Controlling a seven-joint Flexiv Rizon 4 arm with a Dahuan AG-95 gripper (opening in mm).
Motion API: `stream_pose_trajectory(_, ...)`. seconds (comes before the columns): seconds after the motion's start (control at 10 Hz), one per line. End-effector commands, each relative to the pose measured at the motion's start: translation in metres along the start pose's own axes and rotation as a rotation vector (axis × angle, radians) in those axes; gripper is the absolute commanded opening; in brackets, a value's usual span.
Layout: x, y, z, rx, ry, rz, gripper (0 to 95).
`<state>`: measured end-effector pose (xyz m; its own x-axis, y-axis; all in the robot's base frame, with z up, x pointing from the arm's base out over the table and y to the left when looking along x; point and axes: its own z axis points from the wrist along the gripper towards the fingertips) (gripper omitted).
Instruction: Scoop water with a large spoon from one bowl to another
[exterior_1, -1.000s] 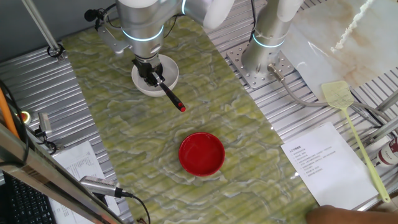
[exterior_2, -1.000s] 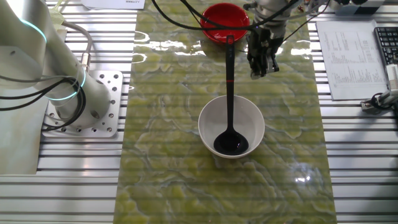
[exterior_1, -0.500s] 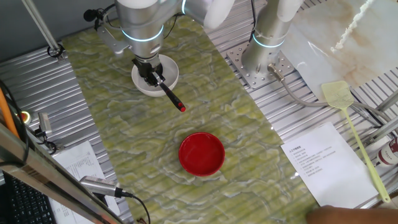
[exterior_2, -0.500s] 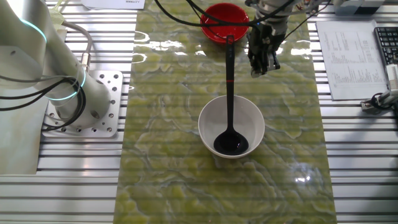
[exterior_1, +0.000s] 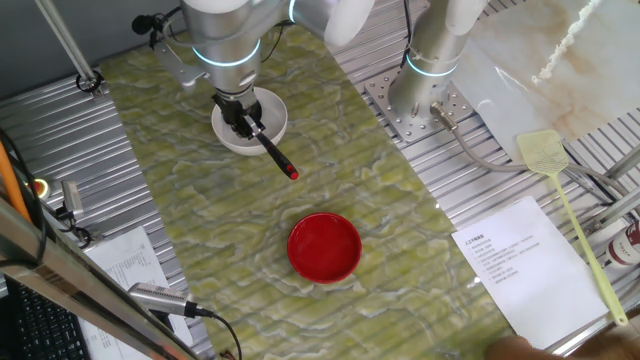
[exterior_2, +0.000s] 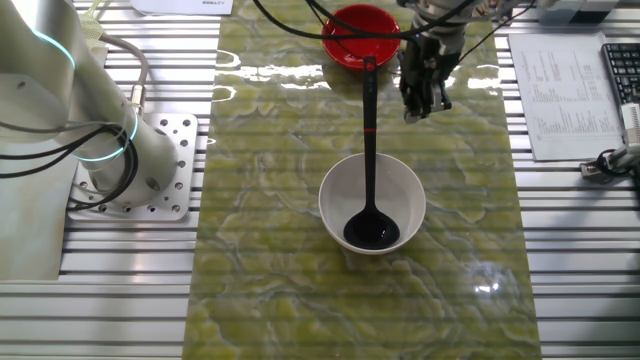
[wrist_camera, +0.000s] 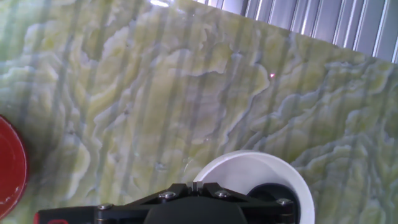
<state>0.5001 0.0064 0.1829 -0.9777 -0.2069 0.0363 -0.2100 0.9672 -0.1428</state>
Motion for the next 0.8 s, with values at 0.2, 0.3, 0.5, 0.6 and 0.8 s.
stream_pose_trajectory(0.2, 0.0004, 0.0001, 0.0006, 0.003, -0.012, 0.027, 0.0)
stream_pose_trajectory(0.3, 0.0005, 0.0002, 0.0005, 0.001, -0.012, 0.040, 0.0)
stream_pose_trajectory(0.5, 0.0003, 0.0006, 0.0004, 0.000, -0.013, 0.027, 0.0)
stream_pose_trajectory(0.6, 0.0003, 0.0009, 0.0000, 0.001, -0.012, 0.044, 0.0)
stream_pose_trajectory(0.8, 0.0007, 0.0015, -0.0012, -0.009, -0.019, 0.088, 0.0)
